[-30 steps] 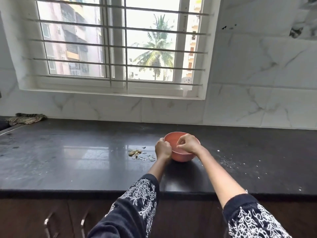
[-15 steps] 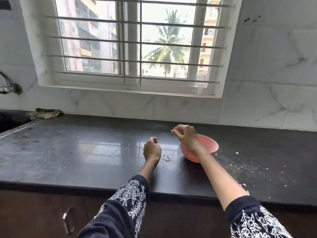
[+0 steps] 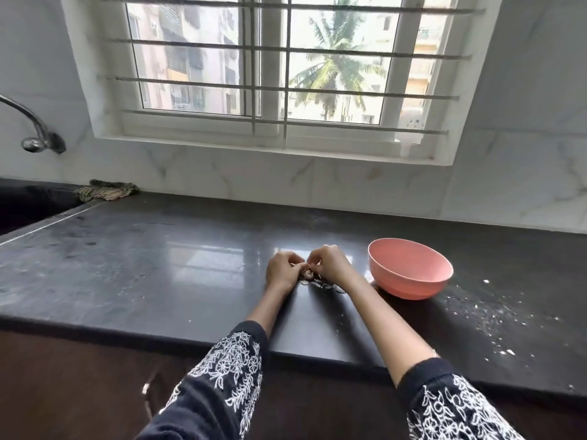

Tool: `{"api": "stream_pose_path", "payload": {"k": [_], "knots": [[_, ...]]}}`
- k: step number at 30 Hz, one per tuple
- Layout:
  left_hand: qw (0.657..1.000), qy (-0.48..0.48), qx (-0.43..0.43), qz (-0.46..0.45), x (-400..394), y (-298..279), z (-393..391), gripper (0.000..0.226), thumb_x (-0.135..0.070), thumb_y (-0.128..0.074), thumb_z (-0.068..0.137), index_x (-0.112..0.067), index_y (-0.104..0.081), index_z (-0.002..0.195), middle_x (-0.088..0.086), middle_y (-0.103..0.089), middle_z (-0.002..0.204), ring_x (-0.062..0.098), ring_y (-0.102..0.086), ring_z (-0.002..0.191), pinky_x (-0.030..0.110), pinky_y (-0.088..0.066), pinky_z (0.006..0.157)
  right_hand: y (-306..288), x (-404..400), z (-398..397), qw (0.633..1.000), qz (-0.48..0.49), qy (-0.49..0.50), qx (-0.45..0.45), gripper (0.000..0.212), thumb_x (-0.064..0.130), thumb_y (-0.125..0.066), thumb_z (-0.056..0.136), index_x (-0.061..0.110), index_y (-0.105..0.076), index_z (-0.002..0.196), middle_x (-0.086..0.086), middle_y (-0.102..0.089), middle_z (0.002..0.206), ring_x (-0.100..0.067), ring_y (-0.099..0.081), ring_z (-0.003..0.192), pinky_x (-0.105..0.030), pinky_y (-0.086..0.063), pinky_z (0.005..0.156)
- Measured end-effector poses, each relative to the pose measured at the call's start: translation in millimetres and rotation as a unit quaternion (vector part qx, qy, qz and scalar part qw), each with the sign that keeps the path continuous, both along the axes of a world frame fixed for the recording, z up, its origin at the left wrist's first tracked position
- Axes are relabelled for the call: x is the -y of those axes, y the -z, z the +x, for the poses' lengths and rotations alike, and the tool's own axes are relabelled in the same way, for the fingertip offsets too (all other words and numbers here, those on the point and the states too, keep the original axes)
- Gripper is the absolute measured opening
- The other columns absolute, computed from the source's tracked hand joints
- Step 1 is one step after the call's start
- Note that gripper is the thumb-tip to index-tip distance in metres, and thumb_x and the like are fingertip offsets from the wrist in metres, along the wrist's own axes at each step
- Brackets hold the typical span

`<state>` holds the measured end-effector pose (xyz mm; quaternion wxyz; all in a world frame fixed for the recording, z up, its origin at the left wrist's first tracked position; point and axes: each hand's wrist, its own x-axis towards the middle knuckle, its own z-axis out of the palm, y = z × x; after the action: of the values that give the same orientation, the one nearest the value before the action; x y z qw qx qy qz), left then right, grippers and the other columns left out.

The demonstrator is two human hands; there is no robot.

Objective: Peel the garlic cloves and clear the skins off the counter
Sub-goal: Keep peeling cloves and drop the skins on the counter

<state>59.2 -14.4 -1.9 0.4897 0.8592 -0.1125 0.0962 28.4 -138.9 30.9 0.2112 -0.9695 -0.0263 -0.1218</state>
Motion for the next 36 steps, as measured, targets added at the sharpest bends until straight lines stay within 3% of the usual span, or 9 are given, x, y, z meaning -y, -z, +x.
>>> {"api": "stream_pose_path", "payload": {"k": [8,13,17,20,24,27,30,33,36], "knots": [[0.999,-0.006,0.001,-0.033,3.1,4.1,5.7,0.011,-0.01,-0.065,0.083,-0.01,-0.074,0.09,0.008,-0.073,0.094,0.019,-0.066,0.091,0.025,-0.047,0.081,8.3,-0.5,14.1,1.0,-0.014,0.02,0.005,0.022,0.01,-0.055,0.083,0.004,-0.063,0.103,-0.02,-0.065,0.105,-0.034,-0.059,0.099,-0.031,-0.042,0.077],[0.999,0.013,0.005,-0.05,0.8,8.3,10.4,0.024,-0.01,-0.063,0.085,-0.014,-0.069,0.107,0.006,-0.071,0.105,0.019,-0.066,0.098,0.032,-0.05,0.089,5.7,10.3,9.5,0.998,0.04,0.035,0.037,0.021,0.008,-0.059,0.081,0.003,-0.066,0.1,-0.013,-0.069,0.099,-0.026,-0.062,0.096,-0.019,-0.034,0.067],[0.996,0.047,0.042,-0.07,4.3,4.2,6.3,0.03,-0.015,-0.066,0.084,-0.019,-0.067,0.114,0.005,-0.072,0.101,0.018,-0.067,0.092,0.035,-0.052,0.085,-1.2,14.5,3.5,0.989,0.139,0.024,0.046,0.016,0.009,-0.065,0.081,0.005,-0.065,0.096,0.0,-0.064,0.079,-0.014,-0.06,0.072,-0.012,-0.042,0.06],[0.992,0.054,0.054,-0.099,3.2,5.6,3.9,0.024,-0.013,-0.065,0.085,-0.017,-0.07,0.108,0.005,-0.072,0.099,0.015,-0.067,0.091,0.032,-0.052,0.084,-2.7,13.6,-2.2,0.974,0.224,-0.006,0.025,0.009,0.008,-0.066,0.082,0.006,-0.062,0.091,-0.001,-0.063,0.072,-0.014,-0.059,0.057,-0.028,-0.053,0.059],[0.987,0.062,0.037,-0.142,3.8,8.4,3.3,0.013,-0.005,-0.065,0.084,-0.007,-0.072,0.095,0.013,-0.072,0.093,0.013,-0.064,0.077,0.03,-0.053,0.076,-1.4,12.6,-8.3,0.951,0.305,-0.039,0.001,0.008,0.009,-0.068,0.083,0.011,-0.061,0.082,-0.004,-0.063,0.069,-0.013,-0.058,0.06,-0.024,-0.053,0.059],[0.982,0.063,0.029,-0.176,3.3,9.2,6.2,0.006,-0.004,-0.071,0.079,-0.007,-0.071,0.084,0.012,-0.071,0.081,0.0,-0.061,0.06,0.026,-0.053,0.063,-1.4,12.2,-9.7,0.942,0.331,-0.055,-0.022,0.009,0.009,-0.068,0.083,0.011,-0.061,0.087,-0.005,-0.064,0.074,-0.013,-0.059,0.063,-0.025,-0.054,0.062],[0.976,0.059,0.028,-0.205,4.3,6.7,6.8,0.009,-0.001,-0.075,0.075,-0.005,-0.071,0.082,0.007,-0.069,0.073,-0.004,-0.059,0.053,0.019,-0.051,0.055,-3.7,12.1,-8.7,0.955,0.292,-0.053,-0.02,0.012,0.005,-0.066,0.083,0.006,-0.062,0.094,-0.004,-0.063,0.072,-0.011,-0.056,0.061,-0.02,-0.052,0.057],[0.973,0.071,0.046,-0.215,6.7,3.8,5.2,0.012,0.0,-0.076,0.072,-0.01,-0.071,0.077,-0.002,-0.068,0.067,-0.003,-0.06,0.055,0.018,-0.05,0.056,-4.8,11.0,-4.1,0.981,0.192,-0.036,0.022,0.02,0.006,-0.066,0.081,0.003,-0.066,0.1,-0.009,-0.065,0.07,-0.012,-0.053,0.057,-0.025,-0.053,0.057],[0.975,0.069,0.083,-0.193,8.0,3.6,2.9,0.013,-0.002,-0.076,0.073,-0.015,-0.072,0.074,0.0,-0.07,0.068,-0.007,-0.06,0.058,0.02,-0.05,0.063,-3.5,12.0,1.0,0.996,0.07,-0.013,0.05,0.026,0.008,-0.065,0.079,0.013,-0.07,0.104,-0.012,-0.069,0.094,-0.016,-0.057,0.084,-0.022,-0.039,0.067]]}}
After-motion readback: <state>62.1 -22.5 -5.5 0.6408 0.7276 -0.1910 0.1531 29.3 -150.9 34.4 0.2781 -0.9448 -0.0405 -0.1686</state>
